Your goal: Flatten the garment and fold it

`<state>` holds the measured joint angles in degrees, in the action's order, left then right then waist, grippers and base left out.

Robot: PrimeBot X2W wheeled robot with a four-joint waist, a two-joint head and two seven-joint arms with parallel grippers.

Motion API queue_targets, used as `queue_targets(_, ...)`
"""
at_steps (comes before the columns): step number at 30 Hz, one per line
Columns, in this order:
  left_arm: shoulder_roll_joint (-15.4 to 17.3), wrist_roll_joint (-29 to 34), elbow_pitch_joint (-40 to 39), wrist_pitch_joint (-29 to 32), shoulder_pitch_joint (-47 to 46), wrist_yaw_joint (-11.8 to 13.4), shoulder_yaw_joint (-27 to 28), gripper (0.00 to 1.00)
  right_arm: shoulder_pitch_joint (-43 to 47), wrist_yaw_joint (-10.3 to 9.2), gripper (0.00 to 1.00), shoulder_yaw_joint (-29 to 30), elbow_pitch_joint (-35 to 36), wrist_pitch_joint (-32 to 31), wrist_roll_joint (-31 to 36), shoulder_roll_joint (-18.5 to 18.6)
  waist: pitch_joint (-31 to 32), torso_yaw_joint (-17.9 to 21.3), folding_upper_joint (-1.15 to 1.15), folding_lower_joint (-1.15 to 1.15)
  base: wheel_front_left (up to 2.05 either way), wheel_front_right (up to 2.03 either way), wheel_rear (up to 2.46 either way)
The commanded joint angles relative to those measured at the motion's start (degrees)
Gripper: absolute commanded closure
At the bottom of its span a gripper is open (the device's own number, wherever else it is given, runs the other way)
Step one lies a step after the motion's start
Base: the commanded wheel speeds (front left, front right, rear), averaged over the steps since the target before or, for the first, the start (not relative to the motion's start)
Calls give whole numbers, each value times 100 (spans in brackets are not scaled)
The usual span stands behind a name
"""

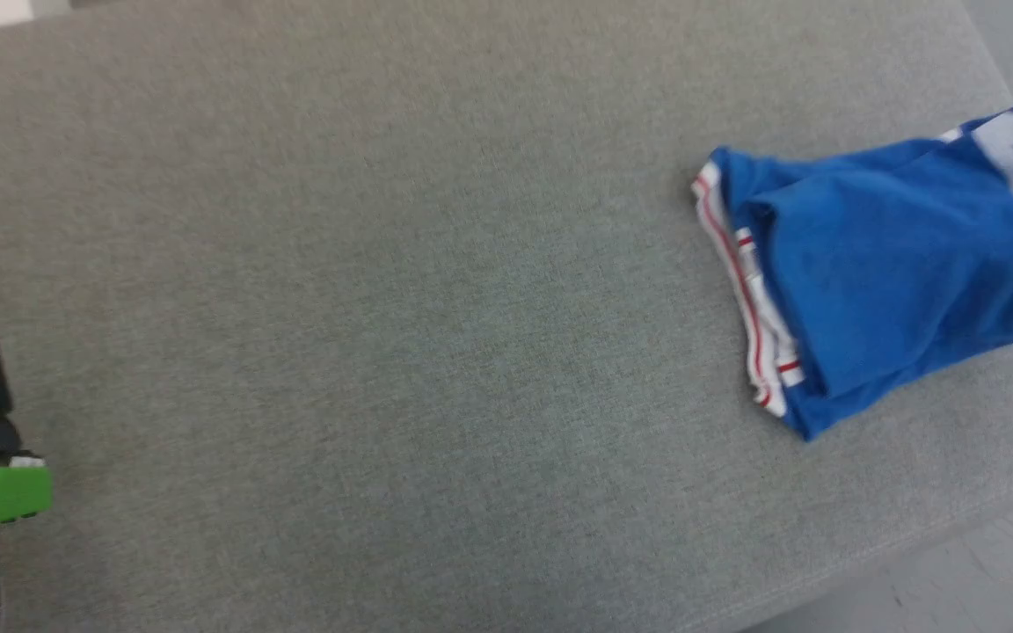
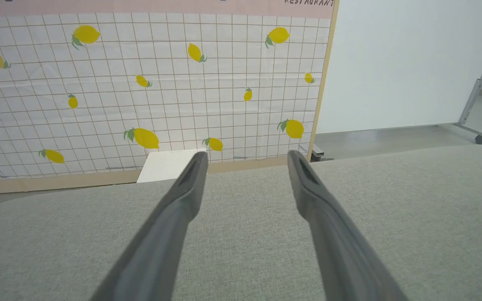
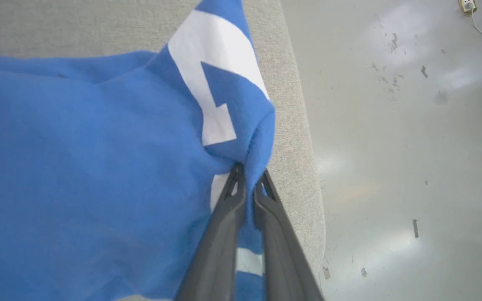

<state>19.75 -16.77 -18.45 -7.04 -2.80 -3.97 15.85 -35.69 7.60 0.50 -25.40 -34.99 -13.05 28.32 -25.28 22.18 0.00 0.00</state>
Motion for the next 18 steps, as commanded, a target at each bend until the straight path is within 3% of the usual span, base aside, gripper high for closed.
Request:
queue_targets(1,79,2,-74,45,109,31,57,0,-131,-11,100,119,-58,74,106,-39,-641,286,0,0,0,0,0)
queue_targets(8,299,-79,-428,295,181,51,302,0,-452,-11,100,1139,-414,328,688,-367,-960,211,0,0,0,0,0)
queue_targets(9,318,-91,-469,318,193,58,334,0,-483,-11,80,1247,-438,352,794,-414,-988,212,0,0,0,0,0)
queue_targets(10,338,-96,-503,344,209,66,364,0,-518,-11,11,1361,-453,374,862,-471,-1008,218,0,0,0,0,0)
queue_targets(11,352,-104,-525,360,220,70,384,0,-548,-11,0,1447,-444,416,915,-510,-1021,224,0,0,0,0,0)
queue_targets(18,238,-149,-381,226,202,104,284,0,-673,-11,0,1578,11,978,827,-589,-720,108,0,0,0,0,0)
